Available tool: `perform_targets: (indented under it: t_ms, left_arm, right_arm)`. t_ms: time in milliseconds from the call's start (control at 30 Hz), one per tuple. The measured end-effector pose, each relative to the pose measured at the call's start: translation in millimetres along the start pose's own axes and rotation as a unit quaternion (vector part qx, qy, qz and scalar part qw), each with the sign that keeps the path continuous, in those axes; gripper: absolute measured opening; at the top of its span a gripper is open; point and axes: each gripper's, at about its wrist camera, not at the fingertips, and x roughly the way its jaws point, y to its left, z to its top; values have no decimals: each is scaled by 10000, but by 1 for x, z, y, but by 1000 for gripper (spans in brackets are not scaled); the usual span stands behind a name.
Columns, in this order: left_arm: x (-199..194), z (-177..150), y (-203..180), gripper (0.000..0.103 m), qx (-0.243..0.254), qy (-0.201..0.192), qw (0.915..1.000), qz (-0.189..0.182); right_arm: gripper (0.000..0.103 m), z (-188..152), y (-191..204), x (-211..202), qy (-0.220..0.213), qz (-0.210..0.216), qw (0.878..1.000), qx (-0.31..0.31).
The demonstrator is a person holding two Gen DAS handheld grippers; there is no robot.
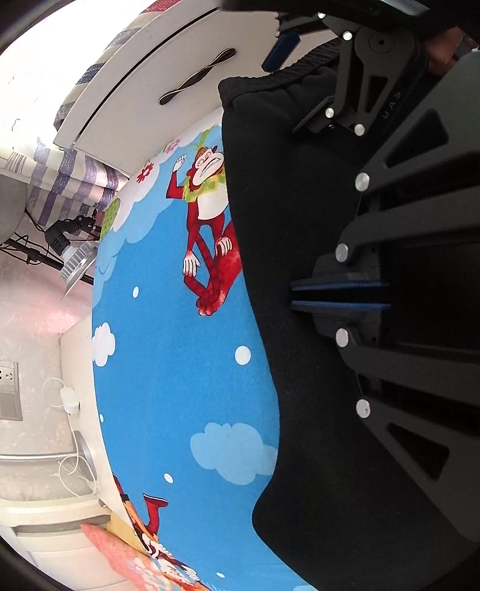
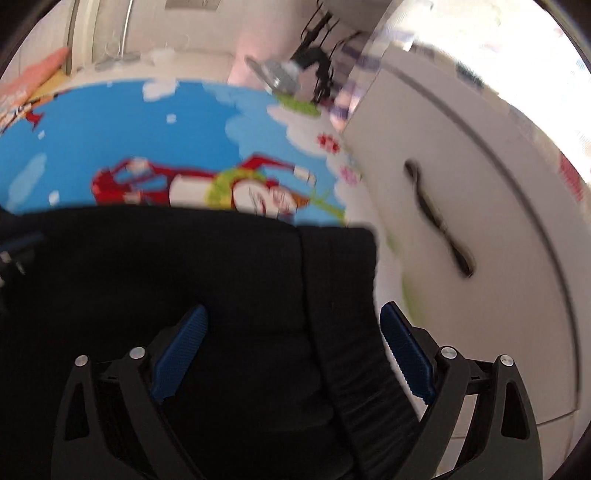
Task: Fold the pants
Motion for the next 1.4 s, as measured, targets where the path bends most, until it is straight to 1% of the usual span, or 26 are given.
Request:
perform_targets:
  t_ms: [100, 133, 167, 233, 267, 367, 467, 533, 567, 600, 667, 700, 733, 767, 800, 867, 900, 933, 967, 1000, 1033, 1100, 1167, 1233, 1267, 1400]
  left_arm:
    - [-3, 0, 3, 7, -115, 31, 9999, -14]
    - [-9, -1, 3, 7, -173, 13, 9998, 41]
    - [-18, -3, 4, 8, -215, -91, 9997, 70]
    - [-45, -13, 16, 20, -384, -459, 9979, 228]
    - [-54, -18, 27, 22, -530, -534, 9965, 371]
    - [-75, -38, 80, 22, -1206, -611, 9879, 764]
    - [-93, -58, 142, 22, -1793, -563, 9740, 1268]
    - [-105, -73, 183, 25, -2076, -510, 9631, 1634]
    - [-110, -83, 207, 26, -2224, -432, 9563, 1847]
    - [-113, -89, 222, 27, -2335, -388, 9521, 1938]
    - [-128, -103, 251, 27, -2515, -435, 9442, 2080]
    - [-138, -111, 266, 27, -2565, -413, 9354, 2398]
    - [-147, -119, 281, 30, -2694, -417, 9259, 2614]
    - [-154, -126, 293, 31, -2856, -436, 9192, 2674]
    - [-165, -136, 310, 32, -3083, -451, 9107, 2712]
    - [-182, -151, 330, 32, -3255, -446, 8989, 2898]
    - [-192, -159, 337, 32, -3298, -484, 8946, 2976]
    - [-201, -165, 343, 32, -3325, -531, 8922, 3011]
    - [-208, -170, 347, 32, -3339, -542, 8893, 3078]
    - [-216, -177, 354, 35, -3385, -517, 8823, 3230]
    - [-221, -183, 358, 37, -3447, -522, 8780, 3280]
    - [-234, -199, 371, 37, -3620, -540, 8689, 3331]
    - [-246, -211, 380, 38, -3741, -558, 8608, 3404]
    - [-254, -222, 383, 43, -3812, -574, 8567, 3428]
    - [-259, -228, 384, 43, -3836, -573, 8549, 3446]
    - [-277, -251, 401, 44, -3995, -581, 8449, 3510]
  right_arm:
    - [89, -1, 5, -5, -73, -152, 9998, -113]
    - [89, -1, 7, -6, -103, -213, 9996, -158]
    - [89, -1, 10, -7, -153, -299, 9992, -230]
    - [89, -2, 13, -9, -233, -422, 9984, -308]
    - [89, -3, 15, -8, -258, -456, 9981, -319]
    - [89, -2, 17, -7, -280, -540, 9975, -357]
    - [89, -1, 19, -7, -258, -606, 9970, -411]
    - [89, -1, 20, -7, -252, -597, 9971, -400]
    - [89, -1, 19, -7, -245, -583, 9973, -386]
    - [89, -1, 19, -7, -236, -574, 9974, -376]
    - [89, -1, 20, -7, -234, -573, 9974, -381]
    - [89, -1, 20, -6, -232, -566, 9974, -381]
    - [89, -1, 19, -6, -225, -542, 9976, -366]
    - [89, 0, 17, -7, -218, -489, 9981, -319]
    - [89, 0, 16, -8, -211, -463, 9983, -298]
    - [88, 5, 19, -18, -214, -407, 9985, -302]
    - [87, 8, 22, -28, -299, -293, 9987, -295]
    - [87, 13, 26, -40, -428, -106, 9987, -268]
    - [87, 20, 36, -56, -592, 183, 9978, -254]
    - [87, 26, 50, -70, -701, 451, 9960, -315]
    - [87, 31, 69, -83, -820, 736, 9929, -450]
    - [87, 37, 100, -101, -966, 1229, 9856, -650]
    - [84, 43, 141, -116, -955, 1766, 9757, -875]
    - [83, 45, 175, -127, -887, 2165, 9664, -1070]
    - [83, 45, 193, -133, -875, 2328, 9612, -1195]
    - [83, 39, 255, -153, -806, 2714, 9452, -1628]
